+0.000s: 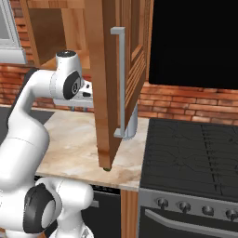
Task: Pick the cucumber, mushroom from the counter and place them in the cabinet. Then close the cabinet.
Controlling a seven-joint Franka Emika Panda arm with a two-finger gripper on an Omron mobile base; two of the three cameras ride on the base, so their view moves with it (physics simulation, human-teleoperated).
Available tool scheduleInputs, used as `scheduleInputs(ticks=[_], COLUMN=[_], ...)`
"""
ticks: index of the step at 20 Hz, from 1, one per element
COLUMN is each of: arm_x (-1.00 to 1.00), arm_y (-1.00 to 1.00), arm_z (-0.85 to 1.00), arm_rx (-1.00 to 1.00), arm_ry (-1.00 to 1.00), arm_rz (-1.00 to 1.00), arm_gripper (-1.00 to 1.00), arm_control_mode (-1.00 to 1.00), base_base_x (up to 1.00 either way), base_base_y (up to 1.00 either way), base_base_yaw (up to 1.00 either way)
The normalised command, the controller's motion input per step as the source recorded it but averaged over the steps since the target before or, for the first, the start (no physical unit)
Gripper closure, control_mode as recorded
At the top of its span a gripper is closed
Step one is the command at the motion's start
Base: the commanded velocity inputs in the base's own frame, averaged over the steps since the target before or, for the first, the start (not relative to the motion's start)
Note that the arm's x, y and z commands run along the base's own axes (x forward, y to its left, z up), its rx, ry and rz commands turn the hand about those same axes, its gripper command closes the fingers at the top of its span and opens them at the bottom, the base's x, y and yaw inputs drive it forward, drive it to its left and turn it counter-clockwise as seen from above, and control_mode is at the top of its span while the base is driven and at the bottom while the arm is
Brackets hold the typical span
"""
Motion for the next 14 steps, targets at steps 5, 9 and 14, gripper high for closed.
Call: scheduleInputs(ticks=[5,9,14], arm_x=[0.0,-0.13,-0.13], arm_y=[0.0,-0.16,-0.5], arm_z=[-0.21,-0.46,-0.42], arm_rx=[-0.01,0.0,0.0], arm_ry=[0.02,0.03,0.15], arm_rz=[0.0,0.07,0.21], arm_gripper=[-1.0,-1.0,-1.0], arm_control_mode=[-1.0,-1.0,-1.0], base_base_x=[0.0,0.0,0.0], base_base_y=[0.0,0.0,0.0], base_base_yaw=[0.0,0.0,0.0])
